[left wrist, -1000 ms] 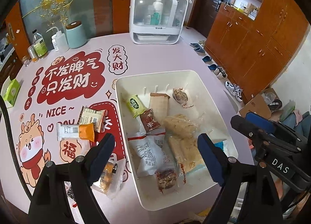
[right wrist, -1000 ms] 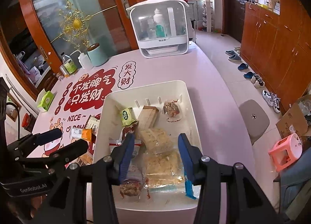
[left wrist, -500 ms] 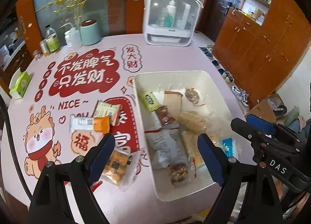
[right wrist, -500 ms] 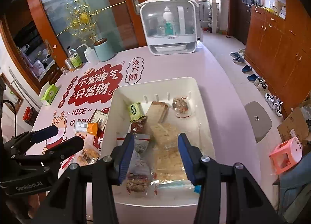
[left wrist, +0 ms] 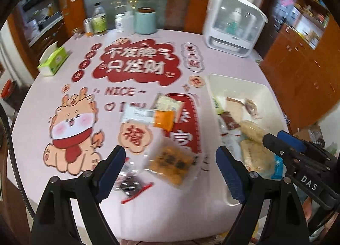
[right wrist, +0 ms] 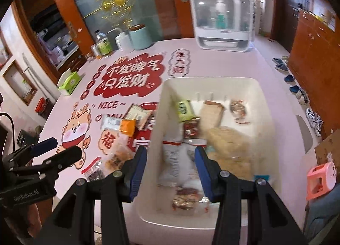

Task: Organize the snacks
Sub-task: 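Withdraw both tools from the tray toward the remaining snacks on the table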

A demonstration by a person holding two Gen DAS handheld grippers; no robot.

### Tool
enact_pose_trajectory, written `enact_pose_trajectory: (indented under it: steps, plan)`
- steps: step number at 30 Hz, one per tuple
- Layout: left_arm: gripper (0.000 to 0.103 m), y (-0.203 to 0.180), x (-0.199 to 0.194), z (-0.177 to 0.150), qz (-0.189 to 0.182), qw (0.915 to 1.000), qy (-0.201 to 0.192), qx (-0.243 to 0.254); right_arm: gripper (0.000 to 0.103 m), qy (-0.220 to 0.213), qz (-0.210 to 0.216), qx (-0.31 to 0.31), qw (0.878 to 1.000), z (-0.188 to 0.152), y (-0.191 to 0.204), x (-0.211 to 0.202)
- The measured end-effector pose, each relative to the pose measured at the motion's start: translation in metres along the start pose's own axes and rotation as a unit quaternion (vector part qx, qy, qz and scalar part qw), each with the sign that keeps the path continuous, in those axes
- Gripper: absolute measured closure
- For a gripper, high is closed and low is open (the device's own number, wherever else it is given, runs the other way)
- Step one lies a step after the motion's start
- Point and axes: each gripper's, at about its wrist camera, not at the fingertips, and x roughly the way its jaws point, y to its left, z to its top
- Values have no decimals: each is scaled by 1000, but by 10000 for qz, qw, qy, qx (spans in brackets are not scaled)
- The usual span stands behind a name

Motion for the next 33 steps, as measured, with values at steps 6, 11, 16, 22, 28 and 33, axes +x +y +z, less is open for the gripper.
enact_pose_trajectory:
  steps: [6,11,16,22,28,33]
  plan:
    - [17,49,8,8,50,9999,34,-114,56,3,-117,-54,9999,11,34,10]
    - [17,77,19,24,-12,9999,124,99,56,79,-231,169,9996,21,57,24]
    - [17,100,37,46,-179,9975,240,640,56,143,-399,381,9984,24,84,38]
    - [17,107,59,68,-444,9772,235,2063,56,205,-202,816,9962,10,99,68]
    - [17,99,91,79,-970,9246,178,3681,26,42,-471,378,9982,-13,124,89]
    - [17,86,118,73,-1368,8724,249,4686,14,92,-670,-500,9965,-35,139,113]
